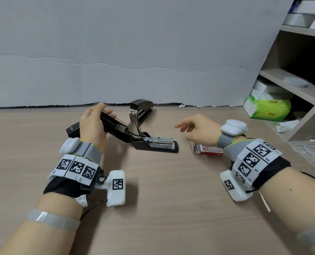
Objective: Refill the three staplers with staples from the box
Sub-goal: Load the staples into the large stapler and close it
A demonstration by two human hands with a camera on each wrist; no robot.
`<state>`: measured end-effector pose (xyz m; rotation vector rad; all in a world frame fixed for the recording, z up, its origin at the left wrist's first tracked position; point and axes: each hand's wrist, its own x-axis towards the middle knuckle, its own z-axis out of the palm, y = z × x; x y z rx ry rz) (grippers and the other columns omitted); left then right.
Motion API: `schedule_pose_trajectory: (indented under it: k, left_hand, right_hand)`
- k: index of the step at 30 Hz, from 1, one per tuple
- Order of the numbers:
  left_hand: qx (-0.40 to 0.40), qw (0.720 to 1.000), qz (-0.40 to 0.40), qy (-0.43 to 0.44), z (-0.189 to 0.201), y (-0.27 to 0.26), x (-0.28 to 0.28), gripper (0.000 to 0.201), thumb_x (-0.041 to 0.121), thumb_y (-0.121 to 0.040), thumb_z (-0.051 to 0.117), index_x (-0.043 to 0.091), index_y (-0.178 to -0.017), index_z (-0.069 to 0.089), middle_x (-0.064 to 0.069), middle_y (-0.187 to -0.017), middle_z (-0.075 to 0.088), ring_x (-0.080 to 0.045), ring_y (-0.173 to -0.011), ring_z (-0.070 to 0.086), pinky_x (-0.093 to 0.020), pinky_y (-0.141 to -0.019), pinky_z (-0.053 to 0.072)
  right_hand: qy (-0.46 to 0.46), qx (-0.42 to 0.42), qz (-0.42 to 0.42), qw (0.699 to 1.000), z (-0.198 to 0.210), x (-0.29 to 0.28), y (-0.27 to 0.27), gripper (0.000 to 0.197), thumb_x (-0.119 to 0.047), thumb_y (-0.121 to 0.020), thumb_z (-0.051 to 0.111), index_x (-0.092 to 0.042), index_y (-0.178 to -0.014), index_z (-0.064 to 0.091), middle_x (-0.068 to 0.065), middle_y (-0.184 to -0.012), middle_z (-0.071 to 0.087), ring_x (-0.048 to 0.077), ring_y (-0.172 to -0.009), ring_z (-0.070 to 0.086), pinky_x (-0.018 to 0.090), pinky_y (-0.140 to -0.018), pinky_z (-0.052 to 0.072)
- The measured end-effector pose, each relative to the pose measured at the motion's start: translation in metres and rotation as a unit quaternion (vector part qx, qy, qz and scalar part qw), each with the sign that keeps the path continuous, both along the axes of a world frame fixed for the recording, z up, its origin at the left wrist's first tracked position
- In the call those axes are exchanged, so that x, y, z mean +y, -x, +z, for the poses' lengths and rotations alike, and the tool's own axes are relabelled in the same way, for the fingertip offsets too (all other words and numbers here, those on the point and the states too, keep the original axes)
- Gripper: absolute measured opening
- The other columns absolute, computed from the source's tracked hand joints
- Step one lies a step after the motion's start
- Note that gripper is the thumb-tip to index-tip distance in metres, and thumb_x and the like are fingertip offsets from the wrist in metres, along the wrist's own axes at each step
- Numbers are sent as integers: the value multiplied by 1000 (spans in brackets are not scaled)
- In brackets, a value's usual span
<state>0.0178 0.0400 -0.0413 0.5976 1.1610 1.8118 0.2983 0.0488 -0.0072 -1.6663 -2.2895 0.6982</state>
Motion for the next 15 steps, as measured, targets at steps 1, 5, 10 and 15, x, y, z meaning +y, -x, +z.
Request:
schedule_pose_trajectory:
  k: [1, 5, 10, 15]
  left_hand:
    - [15, 1000, 7, 3, 1, 1, 0, 23, 31, -85, 65, 14, -98, 60, -4, -87, 66, -22, -78, 62, -36, -76, 52]
    - [123, 989, 83, 11, 11, -1, -5, 37, 49, -69, 67, 27, -98, 63, 5, -96, 65, -17, -91, 61, -38, -93, 49]
    - [289, 936, 186, -79, 45, -25, -24, 30, 41, -80, 60, 29, -108, 55, 0, -122, 57, -14, -108, 55, -29, -96, 45]
    - [361, 909, 21, -208, 67, -98, -39, 9, 16, -86, 61, 18, -95, 63, 8, -87, 65, -4, -78, 60, -20, -77, 50]
  right_hand:
    - [-7, -1, -14, 1000, 0, 2, -6, 44, -5, -81, 59, -24, -119, 68, 0, -106, 67, 11, -84, 58, 24, -79, 47]
    - [18, -74, -57, 995, -3, 3, -37, 48, -13, -78, 71, -19, -125, 63, 2, -111, 63, 18, -90, 61, 28, -81, 49]
    - [85, -140, -86, 983, -19, -4, -58, 68, -17, -67, 81, -20, -129, 55, -1, -114, 61, 21, -98, 62, 23, -73, 44]
    - [73, -145, -98, 982, -25, -4, -65, 38, -8, -59, 75, -18, -95, 66, -1, -76, 71, 21, -60, 63, 23, -52, 46]
